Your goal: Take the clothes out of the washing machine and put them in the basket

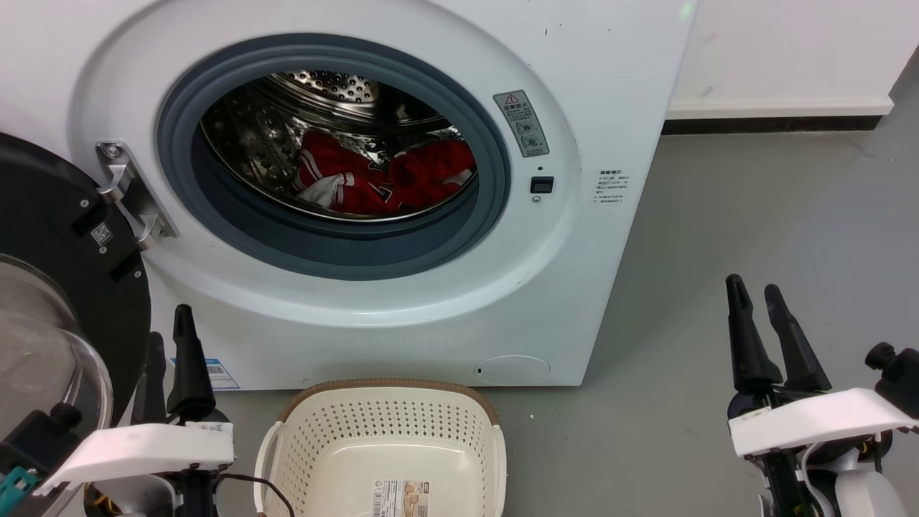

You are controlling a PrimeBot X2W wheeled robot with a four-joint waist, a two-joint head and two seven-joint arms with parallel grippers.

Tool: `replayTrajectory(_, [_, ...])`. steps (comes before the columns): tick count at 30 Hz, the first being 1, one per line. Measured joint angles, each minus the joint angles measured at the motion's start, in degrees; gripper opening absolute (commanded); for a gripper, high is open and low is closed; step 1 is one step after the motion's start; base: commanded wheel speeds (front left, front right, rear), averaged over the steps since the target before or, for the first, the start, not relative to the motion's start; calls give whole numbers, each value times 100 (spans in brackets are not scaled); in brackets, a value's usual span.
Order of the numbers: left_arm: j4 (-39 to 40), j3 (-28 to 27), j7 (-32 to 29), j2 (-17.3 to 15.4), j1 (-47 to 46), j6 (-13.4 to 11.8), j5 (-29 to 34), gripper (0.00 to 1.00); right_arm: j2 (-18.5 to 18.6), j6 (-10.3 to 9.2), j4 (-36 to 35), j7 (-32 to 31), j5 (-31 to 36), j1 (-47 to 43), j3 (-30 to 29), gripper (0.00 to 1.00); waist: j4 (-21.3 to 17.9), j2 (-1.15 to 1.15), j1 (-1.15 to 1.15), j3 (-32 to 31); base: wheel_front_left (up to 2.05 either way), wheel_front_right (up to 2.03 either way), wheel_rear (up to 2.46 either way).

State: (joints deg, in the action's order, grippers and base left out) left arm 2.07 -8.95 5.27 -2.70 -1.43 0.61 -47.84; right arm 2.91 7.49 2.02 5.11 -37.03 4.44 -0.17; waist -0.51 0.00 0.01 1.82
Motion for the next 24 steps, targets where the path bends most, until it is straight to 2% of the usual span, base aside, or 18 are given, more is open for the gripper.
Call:
replayTrajectory(8, [275, 347, 129, -2, 21, -201, 1190, 100, 0, 0, 10, 143, 816, -1, 107, 100, -36, 0, 0, 34, 0, 0, 0])
replayTrajectory(10, [300, 504, 180, -36, 66, -331, 1558, 100, 0, 0, -9, 194, 1072, 1, 126, 100, -51, 0, 0, 48, 0, 0, 0])
replayTrajectory(24, [285, 1327, 387, -487, 130, -1100, 2498, 100, 1, 1, -54, 400, 2282, 7, 233, 100, -91, 0, 0, 70, 0, 0, 0])
